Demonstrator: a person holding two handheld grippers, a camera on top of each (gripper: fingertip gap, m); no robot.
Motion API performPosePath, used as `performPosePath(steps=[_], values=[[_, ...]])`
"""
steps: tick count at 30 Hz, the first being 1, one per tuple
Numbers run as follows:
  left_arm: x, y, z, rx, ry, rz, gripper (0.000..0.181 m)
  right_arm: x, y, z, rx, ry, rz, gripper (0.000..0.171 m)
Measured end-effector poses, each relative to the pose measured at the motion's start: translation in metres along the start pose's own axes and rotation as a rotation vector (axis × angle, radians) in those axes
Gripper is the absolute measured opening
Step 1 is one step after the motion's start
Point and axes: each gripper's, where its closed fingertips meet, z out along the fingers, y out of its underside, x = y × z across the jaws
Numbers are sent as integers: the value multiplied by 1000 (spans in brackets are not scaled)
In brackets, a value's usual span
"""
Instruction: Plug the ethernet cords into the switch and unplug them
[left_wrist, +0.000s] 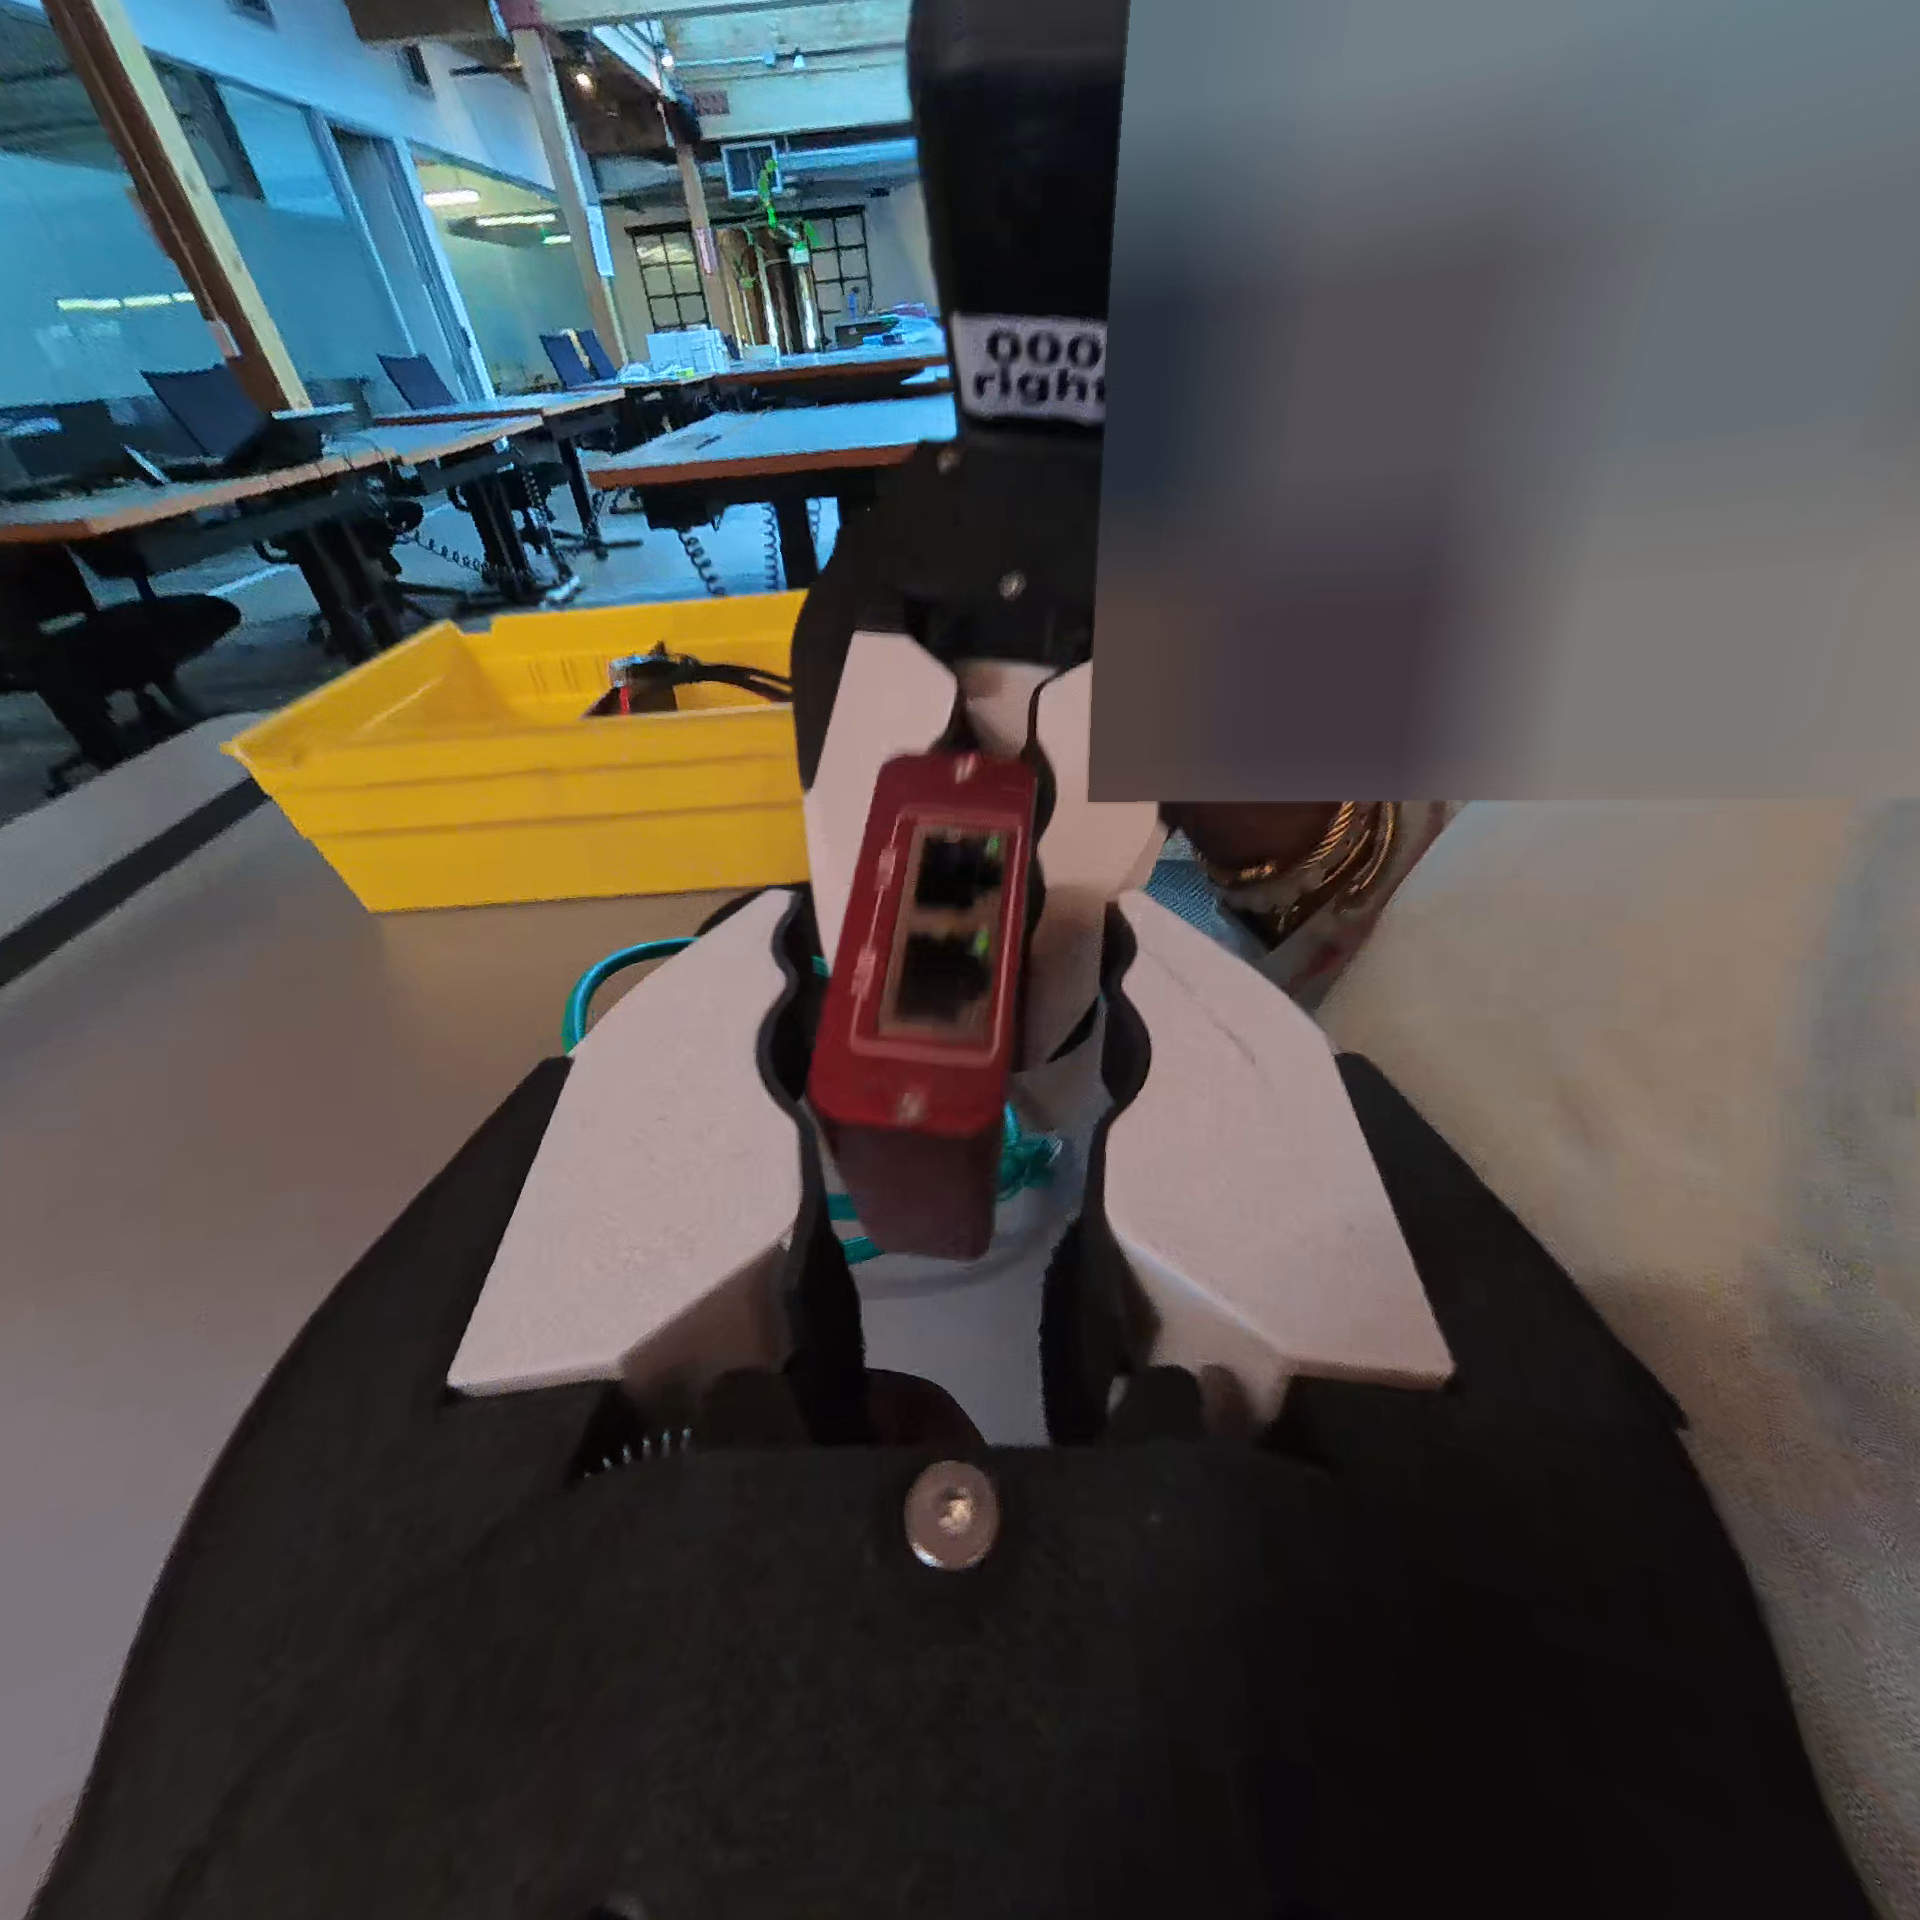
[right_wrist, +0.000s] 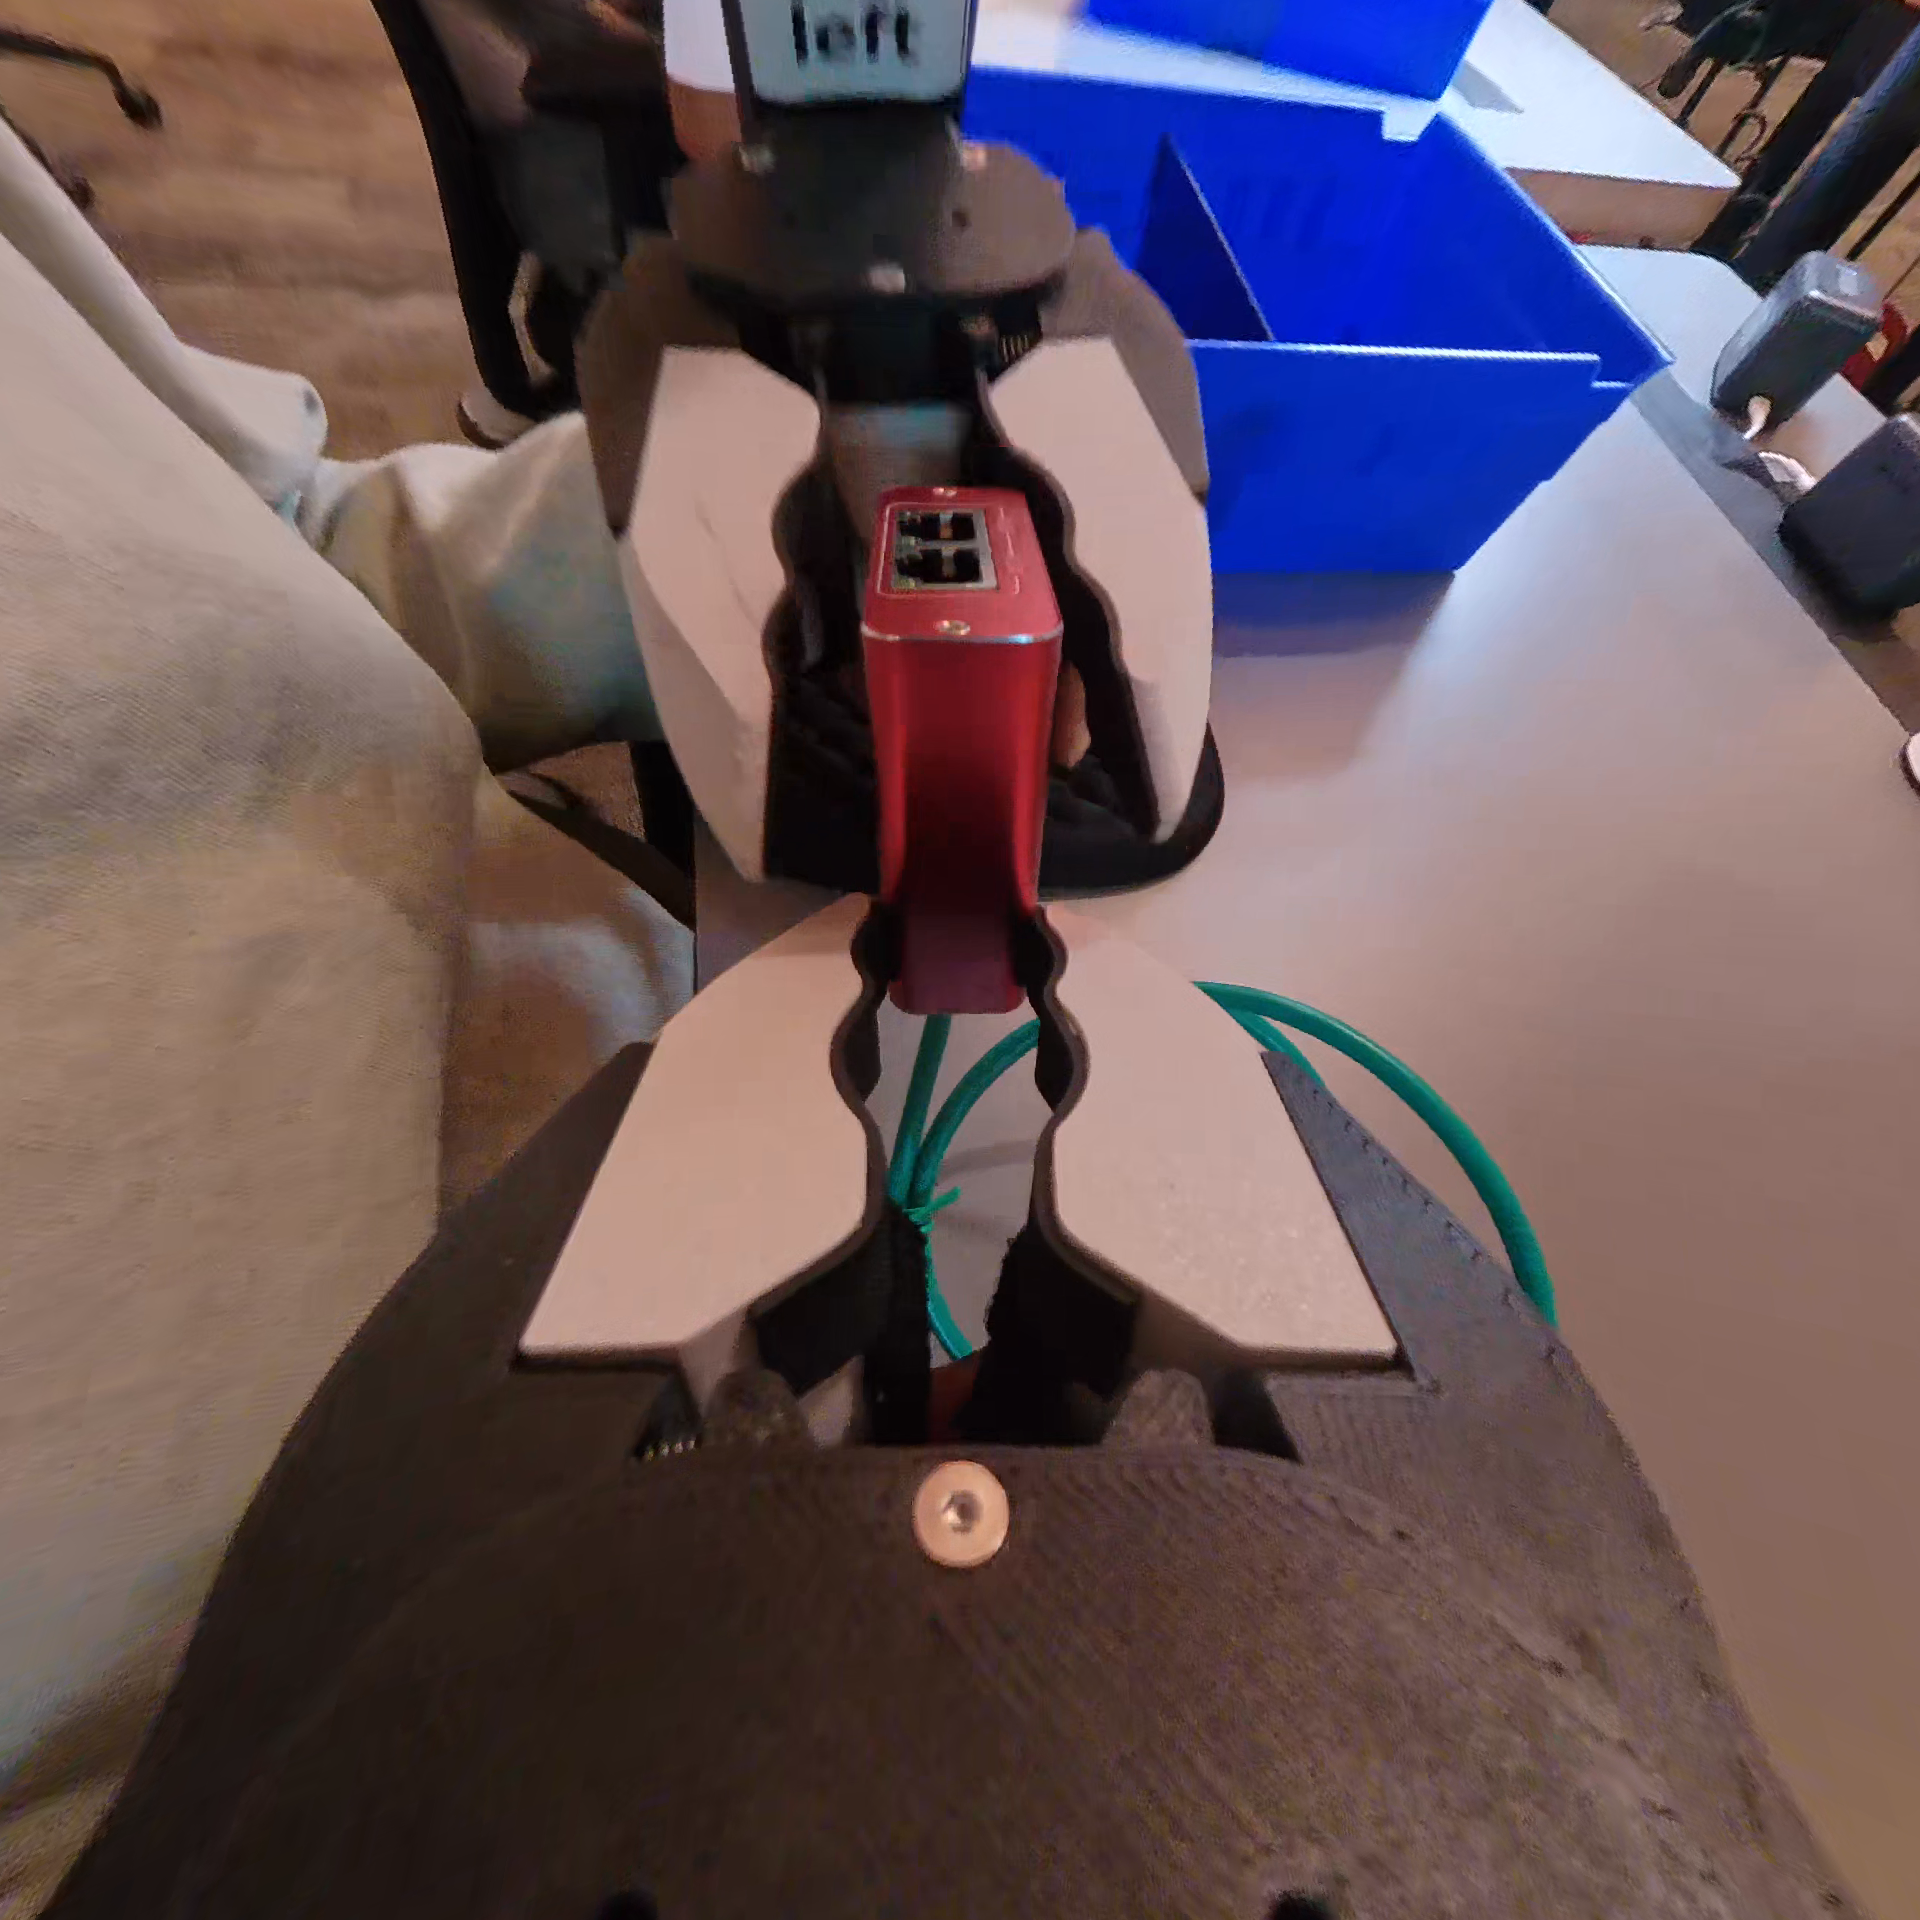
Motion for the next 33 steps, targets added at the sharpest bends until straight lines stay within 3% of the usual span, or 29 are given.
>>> performPosePath(steps=[2, 5, 8, 11, 13, 15, 18, 21, 22, 23, 27, 30, 33], values=[[-1, -7, -8, -43, -61, 34, 36, -1, -6, 2, -32, -2, -52, 26], [-7, -17, -19, -57, -152, 63, 31, 8, -23, 2, -53, 72, -143, 28], [-38, -49, -41, 223, -312, -88, 28, 41, -60, -15, 135, 339, -210, 36], [-77, -60, -76, 637, -361, -460, 29, 58, -81, -47, 327, 609, -344, 62], [-98, -50, -93, 859, -344, -708, 29, 56, -73, -47, 307, 701, -457, 78], [-109, -35, -94, 946, -334, -860, 29, 55, -54, -29, 172, 751, -533, 80], [-108, -26, -75, 918, -339, -889, 29, 63, -37, -6, -59, 834, -675, 70], [-99, -27, -54, 879, -289, -893, 29, 74, -25, 2, -199, 877, -681, 50], [-96, -27, -48, 855, -277, -892, 28, 78, -22, -2, -219, 910, -666, 39], [-94, -25, -42, 824, -276, -882, 28, 81, -20, -8, -225, 927, -657, 17], [-71, -22, -16, 600, -100, -732, 29, 76, -12, -26, -207, 808, -755, 14], [-49, -4, 4, 358, 4, -636, 50, 65, -1, -30, -259, 656, -965, 14], [-30, 5, 16, 241, 85, -603, 42, 59, 6, -28, -325, 556, -1085, 14]])
